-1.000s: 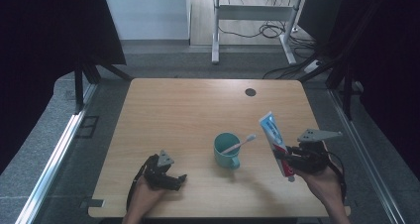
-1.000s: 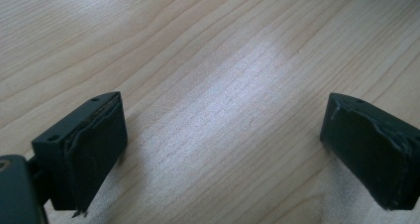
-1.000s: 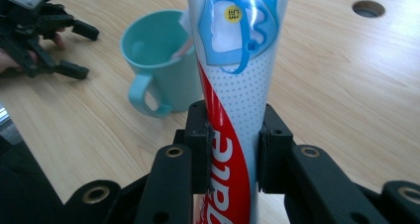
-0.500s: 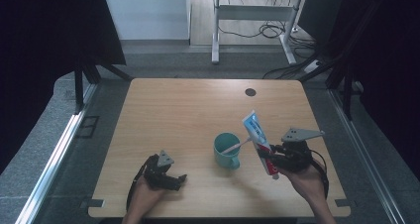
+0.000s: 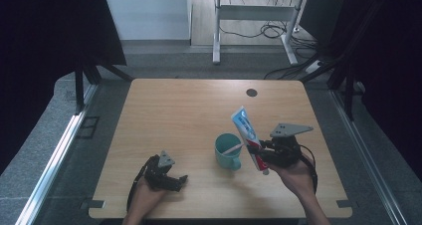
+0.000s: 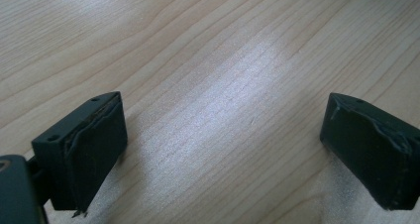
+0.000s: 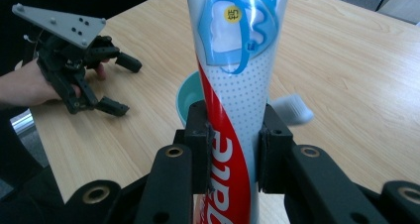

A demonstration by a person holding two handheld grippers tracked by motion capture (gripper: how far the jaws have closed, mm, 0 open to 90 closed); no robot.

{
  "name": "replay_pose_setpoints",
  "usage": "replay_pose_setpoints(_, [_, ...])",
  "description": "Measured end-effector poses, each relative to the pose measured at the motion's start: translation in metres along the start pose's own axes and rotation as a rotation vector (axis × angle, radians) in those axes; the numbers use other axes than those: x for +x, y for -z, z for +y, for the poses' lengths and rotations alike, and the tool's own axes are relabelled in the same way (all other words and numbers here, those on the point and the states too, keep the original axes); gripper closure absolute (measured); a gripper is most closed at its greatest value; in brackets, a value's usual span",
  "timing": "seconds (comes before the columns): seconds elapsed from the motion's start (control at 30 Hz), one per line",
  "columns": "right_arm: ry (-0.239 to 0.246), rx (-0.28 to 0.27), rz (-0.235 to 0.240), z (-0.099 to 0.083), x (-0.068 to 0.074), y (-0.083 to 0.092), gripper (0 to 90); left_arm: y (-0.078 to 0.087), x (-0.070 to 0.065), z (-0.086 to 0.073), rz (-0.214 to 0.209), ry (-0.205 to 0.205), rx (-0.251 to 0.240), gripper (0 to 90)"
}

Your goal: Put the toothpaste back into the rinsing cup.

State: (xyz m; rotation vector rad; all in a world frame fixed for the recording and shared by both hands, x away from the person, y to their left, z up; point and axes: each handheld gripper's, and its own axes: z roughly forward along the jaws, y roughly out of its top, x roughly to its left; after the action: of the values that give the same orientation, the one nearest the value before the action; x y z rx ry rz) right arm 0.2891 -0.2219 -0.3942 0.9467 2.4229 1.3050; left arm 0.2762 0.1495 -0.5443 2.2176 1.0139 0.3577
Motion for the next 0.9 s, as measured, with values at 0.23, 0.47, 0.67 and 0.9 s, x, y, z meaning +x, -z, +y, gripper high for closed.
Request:
replay_pose_setpoints(0.23, [0.002,-0.02,0.01,0.009,0.001,-0.007,71.5,0.0,0.0,0.0,0.0,0.0,0.0,4.1])
replay_pose_setpoints(0.47, [0.008,-0.038,0.005,0.019,0.003,-0.015,71.4,0.0,0.0,0.0,0.0,0.0,0.0,4.1])
replay_pose_setpoints(0.67, [0.01,-0.055,0.0,0.028,0.004,-0.023,71.4,0.0,0.0,0.0,0.0,0.0,0.0,4.1])
replay_pose_setpoints(0.9, [-0.003,-0.072,-0.006,0.031,0.003,-0.03,71.4,0.0,0.0,0.0,0.0,0.0,0.0,4.1])
